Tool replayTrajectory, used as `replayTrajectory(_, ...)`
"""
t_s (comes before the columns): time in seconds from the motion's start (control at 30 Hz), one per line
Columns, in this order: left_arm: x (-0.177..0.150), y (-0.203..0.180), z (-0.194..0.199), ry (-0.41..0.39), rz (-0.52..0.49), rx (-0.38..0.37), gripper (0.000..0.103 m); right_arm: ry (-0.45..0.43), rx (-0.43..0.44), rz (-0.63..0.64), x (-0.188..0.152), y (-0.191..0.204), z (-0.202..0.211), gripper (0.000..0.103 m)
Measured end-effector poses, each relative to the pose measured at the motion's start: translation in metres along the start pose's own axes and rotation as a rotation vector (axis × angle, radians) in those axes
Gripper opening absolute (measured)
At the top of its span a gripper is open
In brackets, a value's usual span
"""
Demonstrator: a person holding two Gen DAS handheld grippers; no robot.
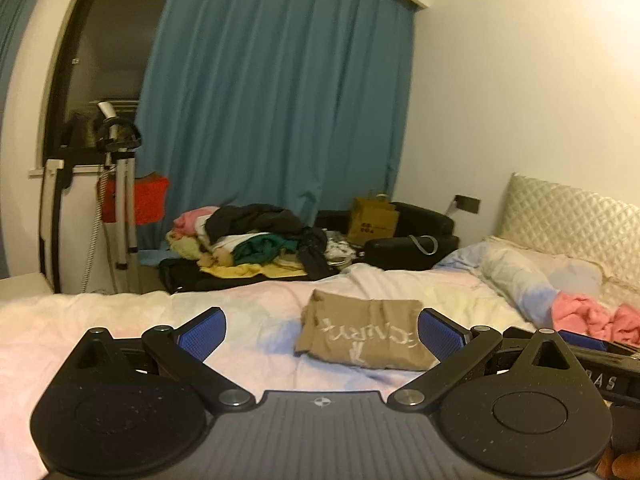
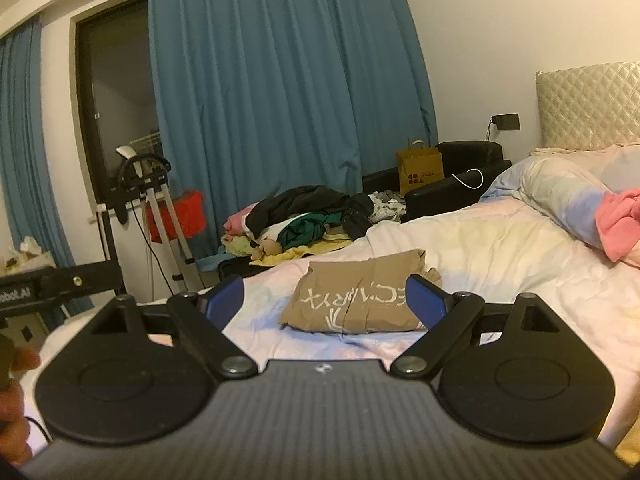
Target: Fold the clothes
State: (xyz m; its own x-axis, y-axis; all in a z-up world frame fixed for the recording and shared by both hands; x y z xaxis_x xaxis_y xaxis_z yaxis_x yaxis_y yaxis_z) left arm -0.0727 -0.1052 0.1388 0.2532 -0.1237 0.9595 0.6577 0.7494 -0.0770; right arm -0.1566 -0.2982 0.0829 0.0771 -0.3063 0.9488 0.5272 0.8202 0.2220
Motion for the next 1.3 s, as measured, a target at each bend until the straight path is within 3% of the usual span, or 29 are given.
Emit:
replayTrajectory(0.27, -0.025, 0.016, -0.008, 0.006, 0.006, 0.057, 0.103, 0.003, -0.021, 0.104, -0.032, 0.017, -0.021, 0.089)
replayTrajectory(0.5, -0.035, 0.018, -0.008, 0.003, -0.005, 0.086, 0.103, 0.008, -0.069, 0.089, -0.045, 0.006, -0.024, 0.089)
replayTrajectory(1.3, -0.045, 0.019, -0.017, 0.051, -0.006, 0.128, 0.103, 0.065, -0.103, 0.082, -0.054, 0.005, -0.026, 0.089)
Point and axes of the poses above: each gripper's, at about its wrist camera, not at the fingertips, and z roughly against the way its jaws point, y to its left, x to its top, the point moved 5 cm from there along -z, roughly the way its jaws point, and after that the axes turned 1 degree about -z, right-handed, at the moved point
